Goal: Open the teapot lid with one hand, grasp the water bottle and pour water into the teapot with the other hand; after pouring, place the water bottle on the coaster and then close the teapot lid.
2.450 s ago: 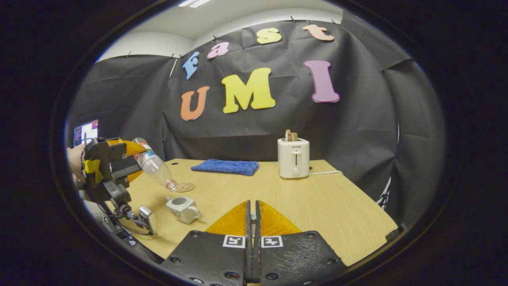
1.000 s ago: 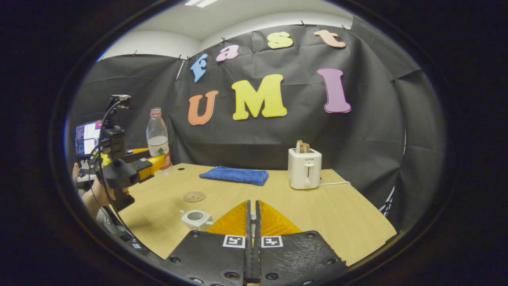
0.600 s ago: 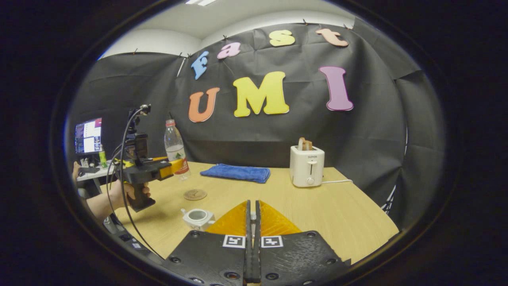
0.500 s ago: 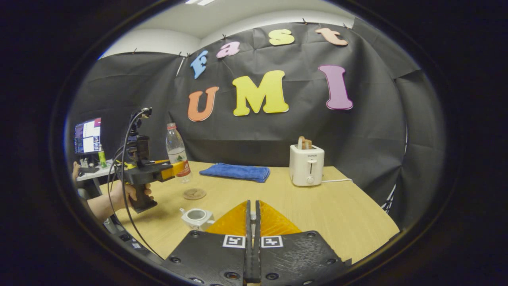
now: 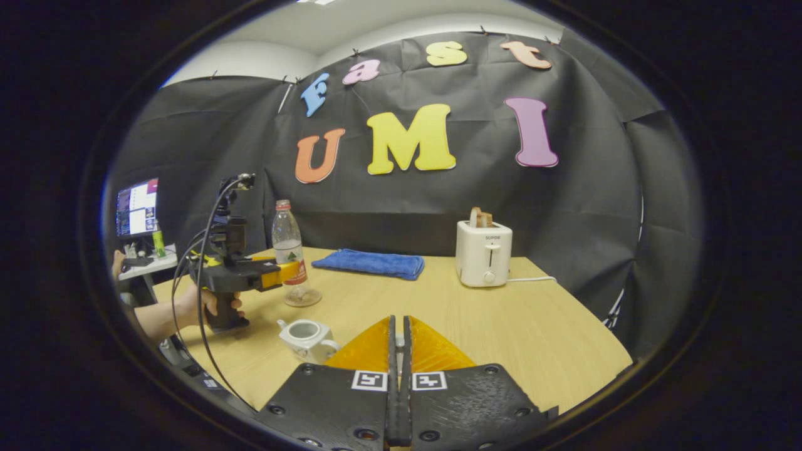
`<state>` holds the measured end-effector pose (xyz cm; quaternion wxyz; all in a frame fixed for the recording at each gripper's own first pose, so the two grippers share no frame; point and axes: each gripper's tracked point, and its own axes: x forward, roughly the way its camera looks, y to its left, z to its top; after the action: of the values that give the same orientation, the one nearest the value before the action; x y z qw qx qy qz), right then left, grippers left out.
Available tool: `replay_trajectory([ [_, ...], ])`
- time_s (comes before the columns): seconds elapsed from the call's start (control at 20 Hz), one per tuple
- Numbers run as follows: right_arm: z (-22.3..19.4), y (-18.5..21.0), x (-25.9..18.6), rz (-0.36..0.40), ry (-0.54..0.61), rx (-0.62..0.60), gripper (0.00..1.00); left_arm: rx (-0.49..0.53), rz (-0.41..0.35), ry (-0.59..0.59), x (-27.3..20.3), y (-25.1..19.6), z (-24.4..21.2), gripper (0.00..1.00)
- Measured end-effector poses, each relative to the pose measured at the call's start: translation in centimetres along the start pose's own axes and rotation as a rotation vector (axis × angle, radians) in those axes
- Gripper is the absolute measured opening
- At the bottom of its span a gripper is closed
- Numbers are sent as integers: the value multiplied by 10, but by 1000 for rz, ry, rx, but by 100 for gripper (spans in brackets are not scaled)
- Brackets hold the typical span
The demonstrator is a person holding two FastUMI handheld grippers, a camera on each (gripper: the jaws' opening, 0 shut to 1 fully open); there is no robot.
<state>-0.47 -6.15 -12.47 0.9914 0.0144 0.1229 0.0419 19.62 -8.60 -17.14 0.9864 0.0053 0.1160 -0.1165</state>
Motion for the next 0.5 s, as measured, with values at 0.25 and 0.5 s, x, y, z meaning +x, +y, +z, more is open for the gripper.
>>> replay_trajectory([
  [0.25, -4, 0, 0, 0, 8, -9, 0, -7, 4, 21, 8, 1, -11, 71],
  [0.5, -6, 1, 1, -1, 13, -8, 0, -10, 17, 22, 9, 5, -14, 74],
])
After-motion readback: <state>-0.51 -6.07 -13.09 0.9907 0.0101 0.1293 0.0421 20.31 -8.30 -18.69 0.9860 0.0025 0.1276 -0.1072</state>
